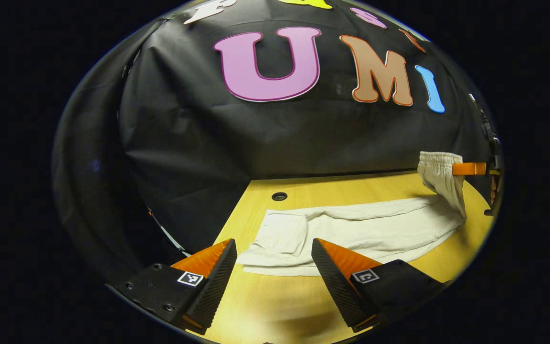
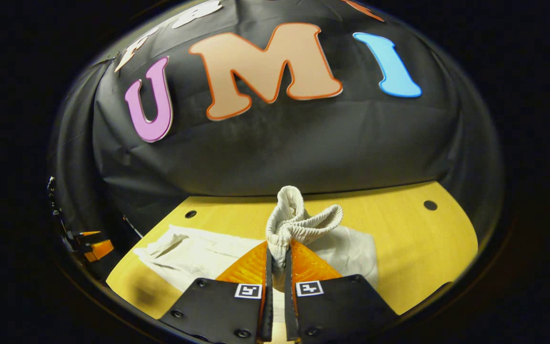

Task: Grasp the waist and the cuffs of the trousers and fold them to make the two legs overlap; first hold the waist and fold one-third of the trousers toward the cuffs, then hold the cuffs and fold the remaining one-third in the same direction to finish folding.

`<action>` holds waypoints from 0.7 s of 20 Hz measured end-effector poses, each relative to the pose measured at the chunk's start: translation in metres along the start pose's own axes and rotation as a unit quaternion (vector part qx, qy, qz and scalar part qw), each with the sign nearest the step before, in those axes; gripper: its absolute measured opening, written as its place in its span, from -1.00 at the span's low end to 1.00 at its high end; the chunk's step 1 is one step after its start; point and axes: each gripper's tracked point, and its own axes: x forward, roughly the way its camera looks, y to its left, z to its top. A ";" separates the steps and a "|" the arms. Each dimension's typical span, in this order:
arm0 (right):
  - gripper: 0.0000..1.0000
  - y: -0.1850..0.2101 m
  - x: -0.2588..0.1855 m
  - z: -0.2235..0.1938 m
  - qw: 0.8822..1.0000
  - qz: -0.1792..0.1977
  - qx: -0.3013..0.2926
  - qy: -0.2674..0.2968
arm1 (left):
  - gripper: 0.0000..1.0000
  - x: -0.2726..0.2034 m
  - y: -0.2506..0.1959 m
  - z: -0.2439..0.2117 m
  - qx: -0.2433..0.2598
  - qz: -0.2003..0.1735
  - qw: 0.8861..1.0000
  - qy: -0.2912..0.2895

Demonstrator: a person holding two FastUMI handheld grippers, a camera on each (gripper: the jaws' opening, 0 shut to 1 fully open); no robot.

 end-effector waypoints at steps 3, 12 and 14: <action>-0.77 -0.002 -0.005 0.002 0.999 -0.003 -0.032 0.038 | 0.93 0.008 0.019 -0.012 -0.001 0.003 1.000 0.009; 0.52 -0.012 -0.026 0.024 0.993 0.010 -0.092 0.071 | 0.94 0.052 0.037 -0.058 -0.030 -0.023 0.998 0.048; 0.86 -0.009 -0.035 0.019 0.993 0.000 -0.098 0.071 | 0.94 0.071 0.035 -0.061 -0.051 -0.031 0.997 0.046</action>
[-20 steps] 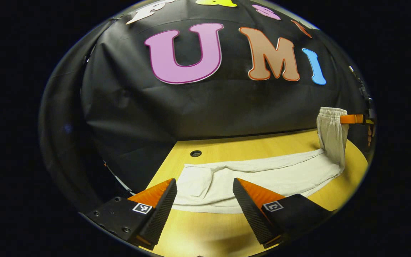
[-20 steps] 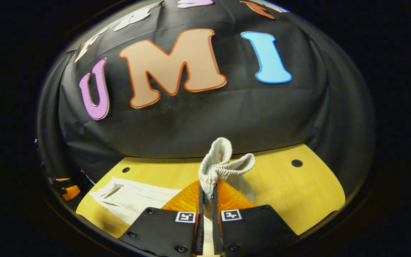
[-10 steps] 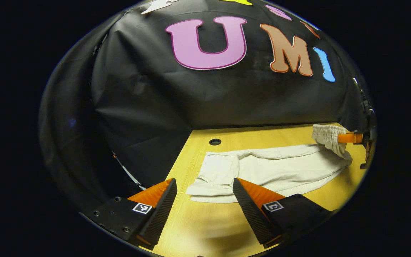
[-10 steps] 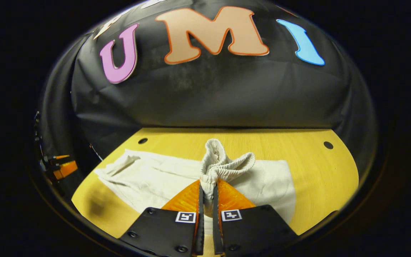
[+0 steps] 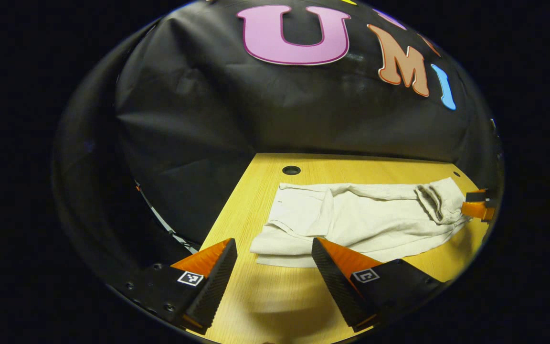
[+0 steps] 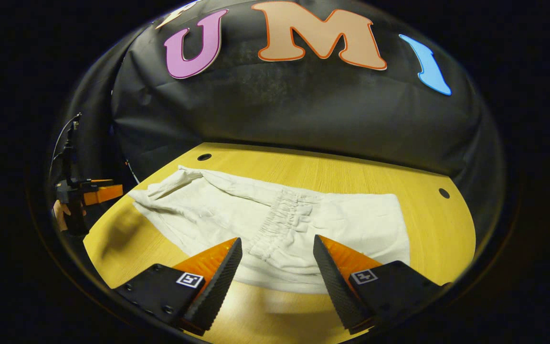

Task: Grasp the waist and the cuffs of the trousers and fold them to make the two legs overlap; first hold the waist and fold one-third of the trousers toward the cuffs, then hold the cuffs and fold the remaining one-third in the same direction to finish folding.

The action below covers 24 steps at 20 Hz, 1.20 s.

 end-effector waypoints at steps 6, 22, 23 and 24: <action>0.92 -0.005 -0.033 -0.003 0.999 -0.034 -0.023 -0.006 | 0.97 0.034 0.006 -0.024 -0.058 -0.001 0.998 0.033; 0.94 -0.042 -0.073 -0.003 0.998 -0.061 0.009 -0.018 | -0.89 0.049 -0.030 -0.045 -0.094 -0.031 0.994 0.037; 0.94 -0.044 -0.076 -0.003 0.998 -0.061 0.010 -0.019 | -0.92 0.048 -0.030 -0.044 -0.112 -0.031 0.992 0.045; 0.94 -0.048 -0.078 -0.004 0.998 -0.059 0.009 -0.021 | -1.00 0.047 -0.031 -0.045 -0.129 -0.028 0.990 0.059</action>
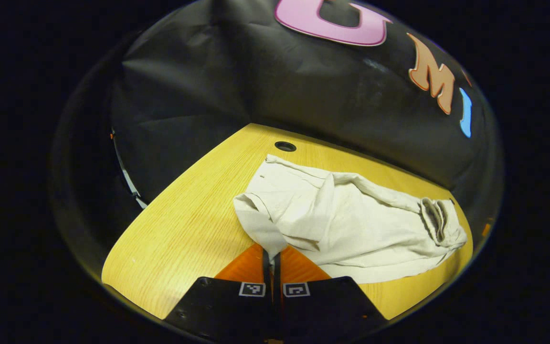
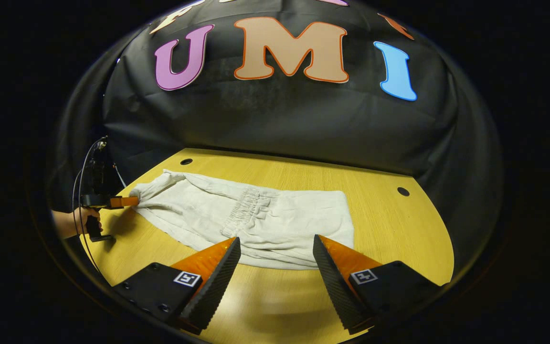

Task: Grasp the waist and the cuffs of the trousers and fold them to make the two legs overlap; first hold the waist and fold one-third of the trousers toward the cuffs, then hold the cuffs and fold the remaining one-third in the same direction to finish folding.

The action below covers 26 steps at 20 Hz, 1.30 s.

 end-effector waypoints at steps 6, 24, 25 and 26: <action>0.94 -0.034 -0.016 0.002 1.000 -0.001 0.009 -0.011 | -1.00 -0.020 -0.063 0.047 -0.015 -0.048 0.998 -0.027; 0.93 -0.165 -0.063 -0.030 0.998 -0.011 0.057 -0.019 | -1.00 -0.061 -0.372 0.111 0.065 -0.193 0.974 -0.095; 0.93 -0.173 -0.066 -0.032 0.998 -0.014 0.061 -0.020 | -1.00 -0.062 -0.386 0.107 0.074 -0.198 0.973 -0.094; 0.87 -0.181 -0.068 -0.034 0.997 -0.018 0.066 -0.021 | -1.00 -0.062 -0.401 0.103 0.083 -0.203 0.971 -0.092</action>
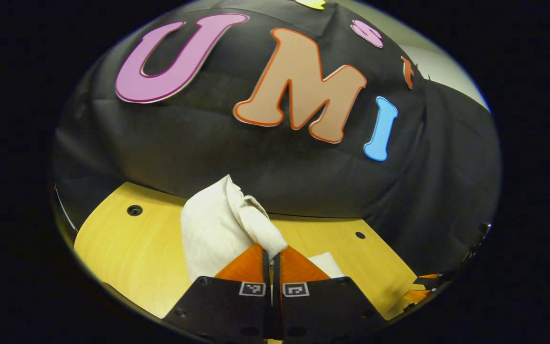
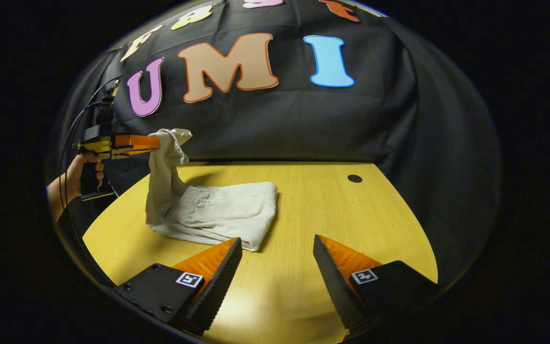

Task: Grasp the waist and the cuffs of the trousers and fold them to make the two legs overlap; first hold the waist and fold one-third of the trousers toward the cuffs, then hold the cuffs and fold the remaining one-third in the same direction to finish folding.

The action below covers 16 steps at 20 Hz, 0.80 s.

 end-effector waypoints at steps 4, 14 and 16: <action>0.84 -0.025 -0.010 -0.005 1.000 -0.011 0.006 -0.001 | -1.00 0.019 -0.061 -0.019 0.024 -0.036 0.999 0.023; 0.95 -0.042 -0.009 -0.009 1.000 0.013 0.019 0.004 | -1.00 0.048 -0.140 -0.160 0.109 -0.080 0.983 0.121; 0.94 -0.041 -0.005 -0.012 1.000 0.022 0.021 0.007 | -1.00 0.046 -0.141 -0.178 0.129 -0.073 0.980 0.130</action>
